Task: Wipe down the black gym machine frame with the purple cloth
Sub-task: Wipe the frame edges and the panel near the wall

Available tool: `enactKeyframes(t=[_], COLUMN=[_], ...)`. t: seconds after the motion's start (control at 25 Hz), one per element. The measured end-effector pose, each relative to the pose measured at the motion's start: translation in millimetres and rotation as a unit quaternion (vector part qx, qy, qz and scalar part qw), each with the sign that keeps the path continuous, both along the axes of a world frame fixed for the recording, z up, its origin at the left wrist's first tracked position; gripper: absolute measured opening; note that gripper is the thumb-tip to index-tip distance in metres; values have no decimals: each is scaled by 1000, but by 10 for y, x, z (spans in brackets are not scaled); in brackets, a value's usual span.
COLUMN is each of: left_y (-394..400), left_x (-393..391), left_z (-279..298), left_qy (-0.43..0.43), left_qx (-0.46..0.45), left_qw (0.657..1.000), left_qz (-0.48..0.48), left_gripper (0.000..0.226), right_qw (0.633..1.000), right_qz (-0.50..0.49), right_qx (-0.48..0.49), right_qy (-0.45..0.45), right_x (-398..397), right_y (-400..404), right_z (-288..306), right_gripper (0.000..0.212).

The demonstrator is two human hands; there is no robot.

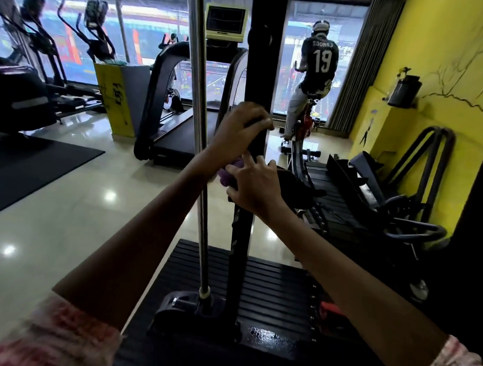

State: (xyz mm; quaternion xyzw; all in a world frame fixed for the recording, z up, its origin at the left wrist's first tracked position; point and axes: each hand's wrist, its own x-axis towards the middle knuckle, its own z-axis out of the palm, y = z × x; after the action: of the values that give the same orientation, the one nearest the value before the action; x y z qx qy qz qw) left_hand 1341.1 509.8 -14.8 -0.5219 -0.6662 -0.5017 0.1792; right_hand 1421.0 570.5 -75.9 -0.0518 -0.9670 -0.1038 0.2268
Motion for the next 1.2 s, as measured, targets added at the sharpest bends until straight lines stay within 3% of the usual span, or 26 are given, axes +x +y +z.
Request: enactKeyframes(t=[0.08, 0.2, 0.36, 0.44, 0.52, 0.64, 0.72, 0.8, 0.88, 0.96, 1.04, 1.08, 1.2], left_y=[-1, 2, 58, 65, 82, 72, 39, 4, -17, -27, -30, -34, -4], left_x=[-67, -37, -28, -96, -124, -148, -185, -192, -179, -196, -248, -263, -299], left_z=[-12, -18, -20, -15, -32, -55, -33, -6, -24, -43, -45, -46, -126], left_qy=[14, -41, -26, -19, -12, 23, 51, 41, 33, 52, 76, 79, 98], left_qx=[-28, 12, 38, 32, 9, -31, -35, -41, -52, -67, -63, -48, 20], left_qw=[999, 998, 998, 998, 997, 994, 993, 992, 989, 988, 987, 986, 981], left_qz=[-8, -40, -45, -56, -76, -99, -100, -114, -135, -129, -127, -137, -167], left_gripper=[34, 35, 32, 35, 38, 30, 23, 19, 18, 19, 21, 20, 19], right_qw=[997, 981, 959, 982, 995, 946, 919, 929, 965, 989, 971, 957, 967], right_qz=[28, 59, 53, -12, -61, -206, -266, -256, -178, -105, -72, -59, -23], right_qx=[71, 175, 267, 188, 28, -152, -187, -155, -63, 84, 206, 252, 252], right_qy=[-11, -55, -82, -13, 77, 196, 222, 219, 182, 68, -97, -129, -19], right_x=[-1, 3, -67, -89, -120, -169, -231, -221, -155, -73, -83, -112, -107], right_y=[-6, -9, -98, -108, -112, -341, -469, -483, -399, -310, -291, -255, -151], right_z=[31, 156, 174, 54, -134, -315, -313, -255, -200, -106, 67, 132, 43], right_gripper=[42, 39, 26, 30, 35, 41, 43, 39, 38, 47, 57, 59, 59])
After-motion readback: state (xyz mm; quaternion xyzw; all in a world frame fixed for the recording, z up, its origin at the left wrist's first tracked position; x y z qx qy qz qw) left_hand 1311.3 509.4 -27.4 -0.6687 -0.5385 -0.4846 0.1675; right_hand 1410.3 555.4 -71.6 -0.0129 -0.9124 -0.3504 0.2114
